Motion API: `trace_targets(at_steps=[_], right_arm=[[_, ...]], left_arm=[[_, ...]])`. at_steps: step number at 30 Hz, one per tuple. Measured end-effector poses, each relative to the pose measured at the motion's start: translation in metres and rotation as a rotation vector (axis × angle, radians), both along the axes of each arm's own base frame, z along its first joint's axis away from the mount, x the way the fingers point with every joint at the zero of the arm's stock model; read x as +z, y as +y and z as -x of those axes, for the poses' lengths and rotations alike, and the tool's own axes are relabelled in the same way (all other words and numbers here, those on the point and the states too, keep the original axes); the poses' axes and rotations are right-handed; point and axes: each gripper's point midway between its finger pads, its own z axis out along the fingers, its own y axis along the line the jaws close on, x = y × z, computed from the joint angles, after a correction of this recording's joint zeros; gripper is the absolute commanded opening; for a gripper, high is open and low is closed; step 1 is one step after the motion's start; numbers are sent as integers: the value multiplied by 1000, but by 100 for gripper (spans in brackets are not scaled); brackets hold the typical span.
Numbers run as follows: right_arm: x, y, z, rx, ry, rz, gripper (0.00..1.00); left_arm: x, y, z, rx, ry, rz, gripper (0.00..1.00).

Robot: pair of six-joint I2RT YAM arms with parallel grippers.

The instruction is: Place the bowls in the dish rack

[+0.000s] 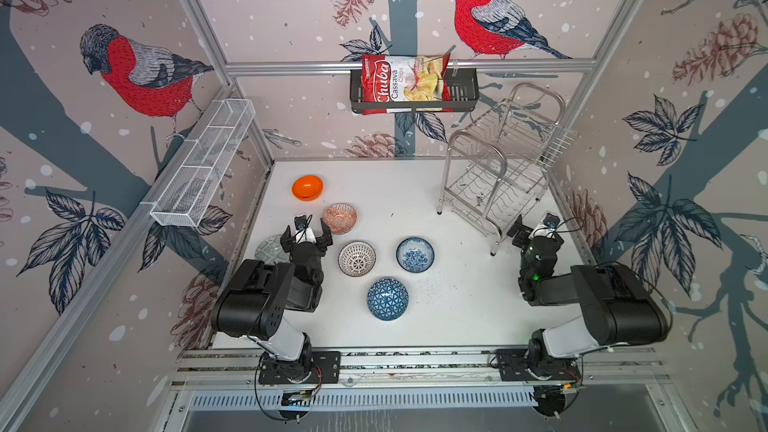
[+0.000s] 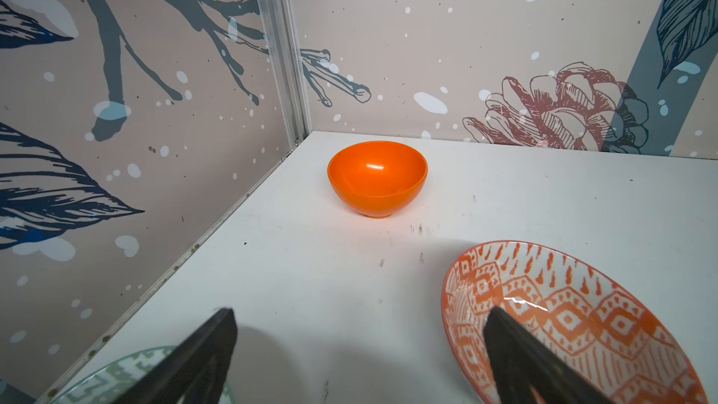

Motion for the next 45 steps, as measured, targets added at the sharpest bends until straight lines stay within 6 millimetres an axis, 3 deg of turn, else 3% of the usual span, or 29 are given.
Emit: trace_targets(at_steps=[20, 27, 29, 31, 33, 35, 38, 45], right_arm=[[0, -1, 0, -1, 0, 0, 100], [5, 0, 3, -3, -15, -1, 100], [4, 1, 8, -5, -15, 1, 100], [4, 4, 10, 4, -17, 5, 100], [13, 6, 13, -9, -34, 26, 100], [32, 5, 12, -36, -65, 25, 100], [58, -10, 12, -119, -120, -20, 100], [58, -44, 27, -352, -68, -147, 100]], left_arm=[[3, -1, 0, -2, -11, -5, 99], [6, 10, -4, 26, -11, 10, 98], [15, 8, -10, 28, -9, 10, 98], [40, 10, -21, 46, -41, 19, 98], [66, 10, -27, 55, -83, 36, 98], [77, 11, -25, 64, -91, 40, 98], [87, 6, -23, 65, -69, 38, 98], [133, -3, -23, 75, -72, 161, 98]])
